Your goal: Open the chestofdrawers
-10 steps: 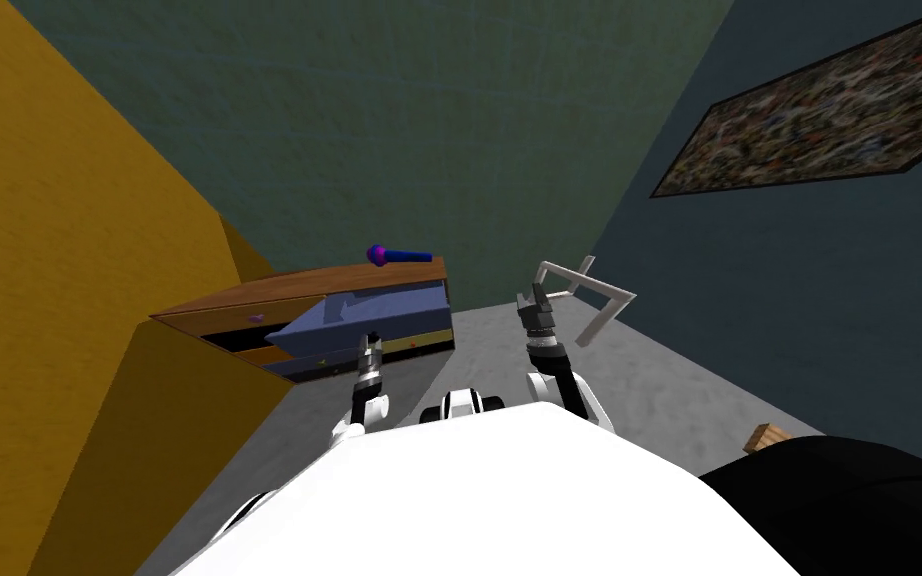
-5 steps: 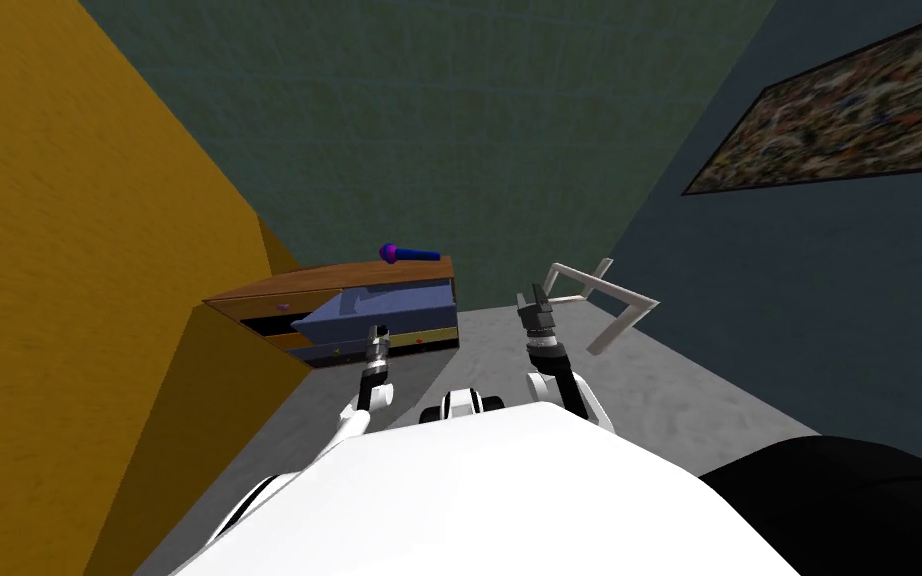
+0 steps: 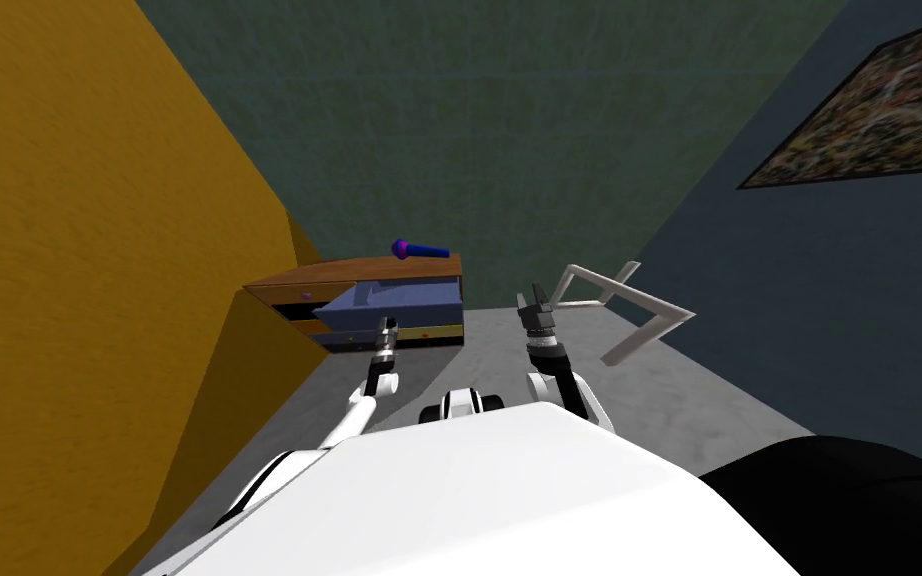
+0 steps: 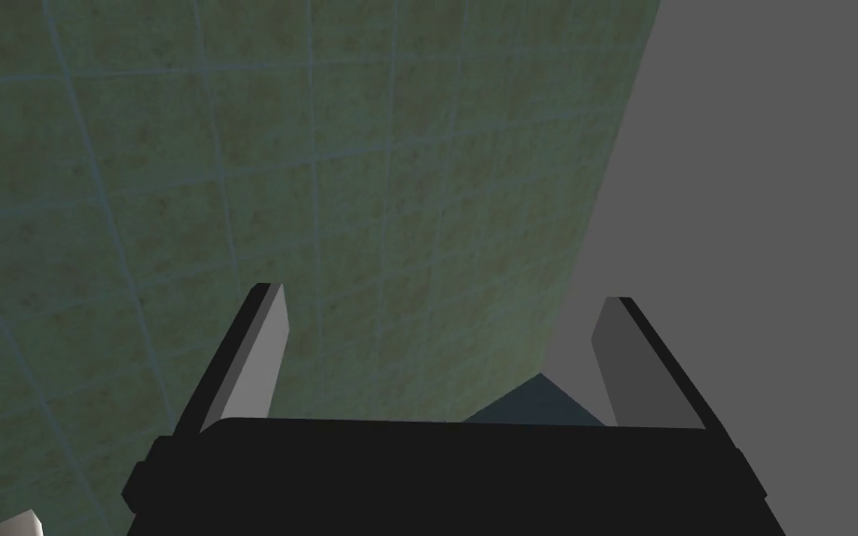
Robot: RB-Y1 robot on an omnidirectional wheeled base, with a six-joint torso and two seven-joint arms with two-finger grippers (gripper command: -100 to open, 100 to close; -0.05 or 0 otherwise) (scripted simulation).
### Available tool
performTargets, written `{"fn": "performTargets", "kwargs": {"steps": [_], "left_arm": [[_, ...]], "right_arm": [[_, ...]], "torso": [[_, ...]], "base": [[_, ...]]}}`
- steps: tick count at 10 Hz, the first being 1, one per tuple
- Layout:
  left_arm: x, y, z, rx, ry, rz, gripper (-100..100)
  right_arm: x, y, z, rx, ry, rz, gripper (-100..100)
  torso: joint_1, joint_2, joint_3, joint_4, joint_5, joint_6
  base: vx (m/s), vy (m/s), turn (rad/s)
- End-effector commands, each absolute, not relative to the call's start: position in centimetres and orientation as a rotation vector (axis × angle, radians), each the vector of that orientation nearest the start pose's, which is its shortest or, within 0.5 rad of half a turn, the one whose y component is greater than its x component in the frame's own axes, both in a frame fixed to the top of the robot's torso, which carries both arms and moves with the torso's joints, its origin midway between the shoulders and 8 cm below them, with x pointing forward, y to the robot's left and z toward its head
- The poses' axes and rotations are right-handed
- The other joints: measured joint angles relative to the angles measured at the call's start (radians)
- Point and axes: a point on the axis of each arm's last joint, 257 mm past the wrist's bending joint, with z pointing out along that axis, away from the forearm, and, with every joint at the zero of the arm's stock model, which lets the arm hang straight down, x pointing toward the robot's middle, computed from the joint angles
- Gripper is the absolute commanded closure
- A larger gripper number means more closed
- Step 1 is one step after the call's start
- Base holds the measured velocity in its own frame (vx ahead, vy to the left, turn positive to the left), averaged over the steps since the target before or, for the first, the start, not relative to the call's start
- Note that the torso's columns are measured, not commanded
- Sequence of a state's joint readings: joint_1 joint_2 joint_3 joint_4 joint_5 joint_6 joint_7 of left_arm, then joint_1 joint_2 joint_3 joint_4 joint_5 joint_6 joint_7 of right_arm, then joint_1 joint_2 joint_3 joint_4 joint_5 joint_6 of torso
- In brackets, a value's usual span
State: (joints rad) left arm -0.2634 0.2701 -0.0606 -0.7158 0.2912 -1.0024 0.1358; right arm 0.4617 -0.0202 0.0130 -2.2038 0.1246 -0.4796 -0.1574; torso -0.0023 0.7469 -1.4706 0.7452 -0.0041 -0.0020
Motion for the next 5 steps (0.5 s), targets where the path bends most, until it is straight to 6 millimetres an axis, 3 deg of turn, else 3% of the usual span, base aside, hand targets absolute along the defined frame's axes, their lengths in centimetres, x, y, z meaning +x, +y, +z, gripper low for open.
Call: {"fn": "performTargets", "kwargs": {"steps": [1, 5], "left_arm": [[53.0, 33.45, -23.54, -0.972, 0.836, -1.391, 0], [52.83, 33.51, -24.2, -0.985, 0.846, -1.384, 0]], "right_arm": [[36.78, -25.81, -0.29, 0.683, 0.708, 1.38, 0], [36.78, -25.81, -0.29, 0.683, 0.708, 1.38, 0]], "torso": [[0.0, -0.002, -0.002, -0.002, 0.001, 0.001], [0.001, -0.007, -0.005, -0.005, 0.003, 0.002]], "base": [[0.0, 0.0, 0.0], [0.0, 0.0, 0.0]]}}
